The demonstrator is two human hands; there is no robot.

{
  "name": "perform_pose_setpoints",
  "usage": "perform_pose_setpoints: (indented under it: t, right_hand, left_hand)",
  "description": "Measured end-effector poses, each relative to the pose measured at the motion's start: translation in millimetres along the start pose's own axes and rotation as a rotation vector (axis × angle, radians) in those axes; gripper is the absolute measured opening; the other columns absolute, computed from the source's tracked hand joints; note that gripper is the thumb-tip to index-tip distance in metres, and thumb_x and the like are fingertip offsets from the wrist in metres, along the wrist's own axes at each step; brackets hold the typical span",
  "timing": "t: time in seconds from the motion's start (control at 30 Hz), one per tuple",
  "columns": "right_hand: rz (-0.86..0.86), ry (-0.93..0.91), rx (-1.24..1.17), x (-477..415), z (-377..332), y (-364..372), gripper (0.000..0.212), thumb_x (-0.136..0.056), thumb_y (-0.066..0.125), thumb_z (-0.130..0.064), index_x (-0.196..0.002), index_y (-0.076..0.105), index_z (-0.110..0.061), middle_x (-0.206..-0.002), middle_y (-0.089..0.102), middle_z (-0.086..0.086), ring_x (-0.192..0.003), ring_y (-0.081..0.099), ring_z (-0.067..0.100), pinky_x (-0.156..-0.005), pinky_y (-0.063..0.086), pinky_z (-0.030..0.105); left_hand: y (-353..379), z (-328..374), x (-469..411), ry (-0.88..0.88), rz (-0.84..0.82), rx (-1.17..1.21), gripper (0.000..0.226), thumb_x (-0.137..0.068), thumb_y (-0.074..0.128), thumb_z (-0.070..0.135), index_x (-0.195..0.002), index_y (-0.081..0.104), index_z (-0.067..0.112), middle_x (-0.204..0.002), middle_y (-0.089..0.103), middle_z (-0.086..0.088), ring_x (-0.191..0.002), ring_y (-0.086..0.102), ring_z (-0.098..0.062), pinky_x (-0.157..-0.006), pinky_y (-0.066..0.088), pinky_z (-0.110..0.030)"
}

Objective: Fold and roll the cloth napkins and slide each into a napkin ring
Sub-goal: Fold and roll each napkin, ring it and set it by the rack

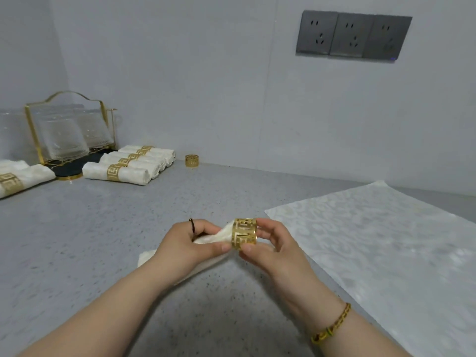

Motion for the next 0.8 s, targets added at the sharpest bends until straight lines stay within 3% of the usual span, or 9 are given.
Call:
perform_pose_setpoints:
  t: [0.07,0.13,0.23,0.37,0.47,0.57,0.63,0.7,0.8]
  right_hand:
    - [-0.041,-0.012,0.028,-1,0,1,0.040,-0.078,0.064,0.006,-0.112,0.051,-0.011,-0.103,0.058,-0.004,-0.073,0.063,0.002,-0.069,0.052,0.014]
    - [-0.075,-0.029,0.081,-2,-1,2,0.038,-0.078,0.064,0.006,-0.105,0.051,-0.018,-0.100,0.057,-0.007,-0.075,0.063,0.004,-0.067,0.051,0.012]
    - [-0.109,-0.034,0.123,-4,-1,3,0.041,-0.077,0.064,0.006,-0.096,0.050,-0.027,-0.098,0.054,-0.009,-0.078,0.060,0.009,-0.070,0.051,0.014]
    - [-0.148,0.019,0.113,-5,5,4,0.040,-0.077,0.063,0.008,-0.096,0.050,-0.025,-0.098,0.054,-0.006,-0.075,0.060,0.009,-0.070,0.051,0.015]
    - [-0.181,0.068,0.089,-4,10,7,0.040,-0.078,0.062,0.009,-0.098,0.052,-0.023,-0.101,0.055,-0.002,-0.075,0.061,0.010,-0.075,0.053,0.020]
    - [-0.210,0.083,0.078,-2,12,12,0.038,-0.077,0.063,0.009,-0.099,0.052,-0.020,-0.097,0.058,-0.001,-0.073,0.062,0.008,-0.073,0.053,0.019]
    - [-0.231,0.076,0.138,0,14,16,0.036,-0.078,0.064,0.006,-0.099,0.051,-0.020,-0.093,0.061,-0.002,-0.075,0.061,0.011,-0.071,0.052,0.019]
    - [-0.233,0.076,0.147,-1,16,17,0.031,-0.080,0.063,0.002,-0.100,0.052,-0.018,-0.092,0.062,0.000,-0.078,0.061,0.014,-0.072,0.052,0.022]
    - [-0.178,0.145,0.031,-5,21,12,0.013,-0.088,0.055,-0.011,-0.101,0.057,-0.011,-0.097,0.065,0.008,-0.084,0.064,0.017,-0.075,0.055,0.024]
  left_hand:
    - [3,-3,-1,-0.014,-0.052,0.045,0.016,-0.044,0.081,0.027,-0.057,0.073,0.033,-0.061,0.068,0.009,-0.057,0.058,0.002,-0.057,0.043,-0.008]
    - [4,-3,-2,0.004,-0.075,0.037,0.016,-0.054,0.081,0.015,-0.055,0.073,0.029,-0.064,0.070,0.007,-0.060,0.060,0.001,-0.058,0.044,-0.008]
    - [5,-1,-1,0.026,-0.088,-0.026,0.014,-0.049,0.075,0.023,-0.059,0.072,0.031,-0.066,0.070,0.010,-0.062,0.061,0.002,-0.061,0.044,-0.008]
    - [6,-5,1,0.035,-0.117,-0.123,0.062,-0.035,0.074,0.045,-0.091,0.050,0.031,-0.081,0.071,0.008,-0.070,0.062,-0.001,-0.068,0.046,-0.013]
    - [8,1,4,0.060,-0.132,-0.196,0.077,-0.036,0.079,0.041,-0.101,0.036,0.042,-0.088,0.063,0.002,-0.078,0.060,0.000,-0.068,0.043,-0.006]
    - [16,9,9,0.132,-0.165,-0.405,0.091,-0.054,0.087,0.024,-0.109,0.021,0.054,-0.104,0.040,0.023,-0.089,0.050,0.005,-0.073,0.037,0.000]
    - [21,13,11,0.173,-0.173,-0.496,0.096,-0.057,0.085,0.028,-0.118,0.014,0.052,-0.105,0.028,0.033,-0.093,0.041,0.016,-0.075,0.034,0.003]
    - [24,15,12,0.207,-0.190,-0.582,0.092,-0.060,0.082,0.037,-0.128,0.022,0.046,-0.102,0.026,0.037,-0.092,0.039,0.019,-0.077,0.031,0.005]
    - [28,19,13,0.257,-0.220,-0.768,0.076,-0.069,0.071,0.048,-0.134,0.036,0.036,-0.101,0.039,0.029,-0.092,0.040,0.008,-0.074,0.029,0.002]
Point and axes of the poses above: each hand's wrist, its own x-axis away from the middle knuckle, its own y-axis out of the palm, z = x × y, the point moved 7 cm from there along -x, towards the middle knuckle
